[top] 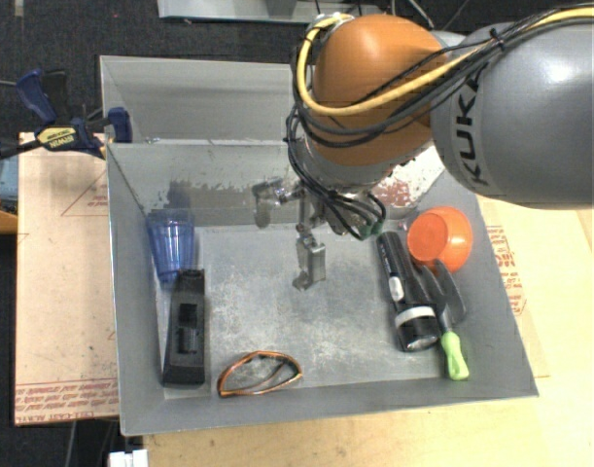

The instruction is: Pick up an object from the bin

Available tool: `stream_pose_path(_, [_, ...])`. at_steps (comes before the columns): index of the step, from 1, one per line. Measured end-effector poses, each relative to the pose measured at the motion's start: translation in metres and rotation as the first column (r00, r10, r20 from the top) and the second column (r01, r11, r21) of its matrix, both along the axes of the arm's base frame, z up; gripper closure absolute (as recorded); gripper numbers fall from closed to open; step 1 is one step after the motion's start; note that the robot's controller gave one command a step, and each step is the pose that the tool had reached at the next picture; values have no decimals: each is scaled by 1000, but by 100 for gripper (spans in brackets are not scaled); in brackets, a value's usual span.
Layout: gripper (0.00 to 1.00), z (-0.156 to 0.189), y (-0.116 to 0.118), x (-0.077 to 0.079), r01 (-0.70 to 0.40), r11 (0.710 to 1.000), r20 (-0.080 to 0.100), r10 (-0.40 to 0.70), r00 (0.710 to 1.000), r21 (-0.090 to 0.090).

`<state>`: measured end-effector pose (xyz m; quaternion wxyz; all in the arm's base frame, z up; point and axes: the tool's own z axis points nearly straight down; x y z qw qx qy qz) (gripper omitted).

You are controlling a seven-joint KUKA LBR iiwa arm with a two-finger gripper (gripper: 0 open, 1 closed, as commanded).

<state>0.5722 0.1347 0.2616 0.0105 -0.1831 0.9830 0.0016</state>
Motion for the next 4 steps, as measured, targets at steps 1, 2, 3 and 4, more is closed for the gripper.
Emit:
stream_pose_path(1, [0,-118,27,-65,178,984,-22,-178,984,-4])
stream_pose_path(2, [0,-34,2,-36,143,990,-10,-143,990,-1])
stream_pose_path(3, [0,-10,5,-40,142,990,-4,-142,990,0])
stream_pose_path(4, [0,-124,-34,-22,301,954,-4,-301,954,4])
